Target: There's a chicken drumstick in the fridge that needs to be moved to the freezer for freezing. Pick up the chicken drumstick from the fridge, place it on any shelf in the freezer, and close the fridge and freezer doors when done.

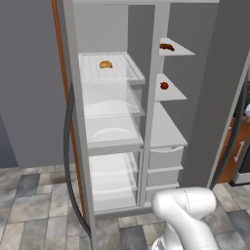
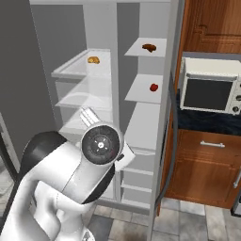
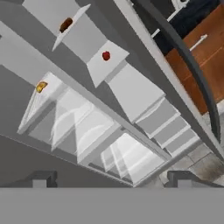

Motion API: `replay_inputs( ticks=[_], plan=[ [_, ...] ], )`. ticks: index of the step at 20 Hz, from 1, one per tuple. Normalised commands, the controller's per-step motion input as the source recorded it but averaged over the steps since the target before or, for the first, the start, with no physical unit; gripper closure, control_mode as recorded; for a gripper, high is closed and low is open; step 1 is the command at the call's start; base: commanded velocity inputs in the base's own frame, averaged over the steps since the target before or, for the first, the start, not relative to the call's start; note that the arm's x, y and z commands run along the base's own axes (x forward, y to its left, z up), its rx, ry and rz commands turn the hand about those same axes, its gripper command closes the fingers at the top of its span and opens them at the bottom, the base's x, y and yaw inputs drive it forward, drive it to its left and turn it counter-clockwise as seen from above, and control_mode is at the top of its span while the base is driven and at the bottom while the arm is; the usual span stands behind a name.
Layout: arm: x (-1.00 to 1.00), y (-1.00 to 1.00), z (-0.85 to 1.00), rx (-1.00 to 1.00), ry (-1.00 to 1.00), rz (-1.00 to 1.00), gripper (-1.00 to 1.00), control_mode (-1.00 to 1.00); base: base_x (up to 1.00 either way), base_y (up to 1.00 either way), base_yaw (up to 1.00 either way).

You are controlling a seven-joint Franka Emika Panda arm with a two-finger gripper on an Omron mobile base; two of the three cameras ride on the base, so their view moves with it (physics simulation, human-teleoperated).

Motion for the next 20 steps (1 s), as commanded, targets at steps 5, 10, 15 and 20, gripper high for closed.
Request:
replay_inputs(
  ticks=[5, 10, 15, 20],
  plan=[
    [0.01, -0.38, -0.31, 0.37, 0.0, -0.01, -1.0, -1.0, 0.0, 0.0, 0.0],
    [0.22, -0.07, -0.48, 0.1, -0.08, 0.04, -1.0, -1.0, 0.0, 0.0, 0.0],
    [0.48, -0.5, -0.52, 0.06, 0.0, 0.02, -1.0, -1.0, 0.0, 0.0, 0.0],
    [0.39, -0.7, -0.49, 0.14, 0.02, 0.01, -1.0, -1.0, 0.0, 0.0, 0.0]
  ],
)
